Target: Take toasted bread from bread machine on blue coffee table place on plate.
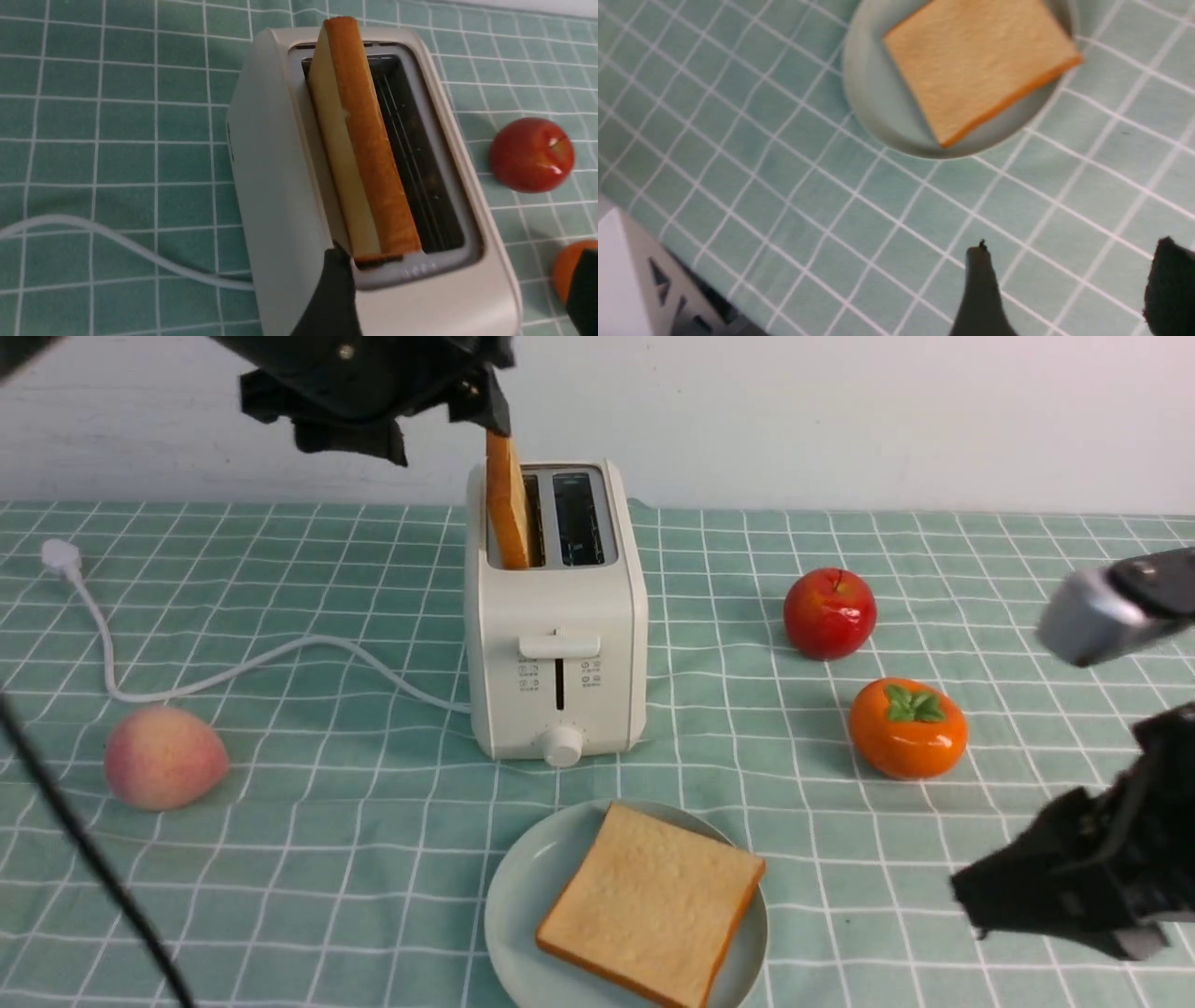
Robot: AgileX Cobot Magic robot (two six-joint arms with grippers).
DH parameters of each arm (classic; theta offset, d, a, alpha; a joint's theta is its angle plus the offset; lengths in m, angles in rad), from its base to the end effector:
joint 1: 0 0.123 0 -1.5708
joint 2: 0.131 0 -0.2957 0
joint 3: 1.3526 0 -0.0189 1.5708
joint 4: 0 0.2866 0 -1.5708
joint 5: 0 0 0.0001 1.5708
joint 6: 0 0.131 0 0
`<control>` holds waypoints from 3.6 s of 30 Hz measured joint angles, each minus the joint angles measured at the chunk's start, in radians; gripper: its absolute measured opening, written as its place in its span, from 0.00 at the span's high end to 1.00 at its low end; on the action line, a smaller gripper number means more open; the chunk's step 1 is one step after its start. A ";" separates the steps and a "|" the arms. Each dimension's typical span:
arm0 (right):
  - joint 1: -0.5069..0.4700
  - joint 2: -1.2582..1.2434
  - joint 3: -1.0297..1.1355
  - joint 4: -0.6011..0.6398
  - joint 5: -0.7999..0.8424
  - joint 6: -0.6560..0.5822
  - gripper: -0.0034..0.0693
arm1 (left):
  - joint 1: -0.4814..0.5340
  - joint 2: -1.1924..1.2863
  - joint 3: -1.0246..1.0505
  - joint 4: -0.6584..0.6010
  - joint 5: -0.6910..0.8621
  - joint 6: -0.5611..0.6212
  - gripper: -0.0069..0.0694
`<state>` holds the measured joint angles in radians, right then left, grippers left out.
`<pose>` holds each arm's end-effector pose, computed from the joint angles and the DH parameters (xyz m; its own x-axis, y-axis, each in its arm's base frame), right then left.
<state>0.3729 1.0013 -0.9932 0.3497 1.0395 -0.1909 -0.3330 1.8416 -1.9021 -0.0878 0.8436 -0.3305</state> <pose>0.2030 0.1210 0.3316 -0.7438 -0.2994 -0.5976 -0.5180 0.8232 0.2324 0.4667 -0.1705 0.3723 -0.7011 -0.1579 -0.6954 0.1166 0.9367 -0.3303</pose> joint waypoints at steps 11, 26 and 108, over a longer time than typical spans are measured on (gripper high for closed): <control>0.000 -0.206 0.000 -0.179 0.040 0.126 0.37 | -0.012 0.244 -0.202 0.117 -0.002 -0.083 0.42; 0.000 -0.220 0.000 -0.254 0.010 0.126 0.37 | -0.012 -0.226 -0.176 0.050 0.142 0.216 0.87; 0.000 -0.942 0.716 -0.309 -0.593 0.158 0.95 | 0.080 -1.655 1.127 -0.360 0.307 0.432 0.93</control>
<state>0.3729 0.0596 -0.2776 0.0402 0.4467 -0.0328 -0.2525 0.1867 -0.7747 -0.4481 1.1507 0.1017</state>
